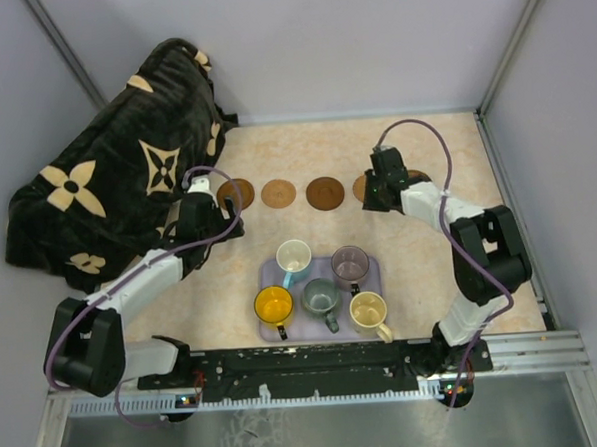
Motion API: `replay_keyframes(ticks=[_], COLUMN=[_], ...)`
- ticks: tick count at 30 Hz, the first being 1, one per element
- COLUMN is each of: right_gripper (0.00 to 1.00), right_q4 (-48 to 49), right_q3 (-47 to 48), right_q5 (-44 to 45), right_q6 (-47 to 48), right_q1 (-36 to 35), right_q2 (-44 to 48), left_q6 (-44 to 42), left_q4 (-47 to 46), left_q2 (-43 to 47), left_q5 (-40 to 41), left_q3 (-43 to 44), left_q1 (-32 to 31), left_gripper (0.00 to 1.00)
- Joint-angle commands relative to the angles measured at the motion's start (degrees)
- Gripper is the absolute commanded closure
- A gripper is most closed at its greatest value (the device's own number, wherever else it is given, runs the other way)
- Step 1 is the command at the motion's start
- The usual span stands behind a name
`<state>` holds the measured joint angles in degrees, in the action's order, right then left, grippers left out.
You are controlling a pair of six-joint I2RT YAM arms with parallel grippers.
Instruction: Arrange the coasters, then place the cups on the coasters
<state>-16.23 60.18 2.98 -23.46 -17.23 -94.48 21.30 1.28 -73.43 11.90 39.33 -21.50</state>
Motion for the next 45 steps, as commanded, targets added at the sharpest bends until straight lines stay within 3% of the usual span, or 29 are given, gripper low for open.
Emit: replay_keyframes(ticks=[1,16,45], right_gripper=[0.77,0.77,0.76], right_q4=[-1.2,-3.6,-3.3], right_q3=[5.4,15.8,20.1], right_q5=[0.0,-1.4,-0.4], right_q6=[1.1,1.9,1.7], right_q1=[-2.6,-9.0,-12.3], right_q2=[-4.0,-15.2,-21.5], left_q6=[1.5,9.2,9.7], left_q4=[-0.6,3.4,3.8], left_q2=[2.0,5.7,4.3], left_q5=[1.1,16.1,16.0], left_q3=[-1.1,-3.2,-3.5], left_q1=[-0.3,0.0,0.1], left_gripper=[0.12,0.12,0.12])
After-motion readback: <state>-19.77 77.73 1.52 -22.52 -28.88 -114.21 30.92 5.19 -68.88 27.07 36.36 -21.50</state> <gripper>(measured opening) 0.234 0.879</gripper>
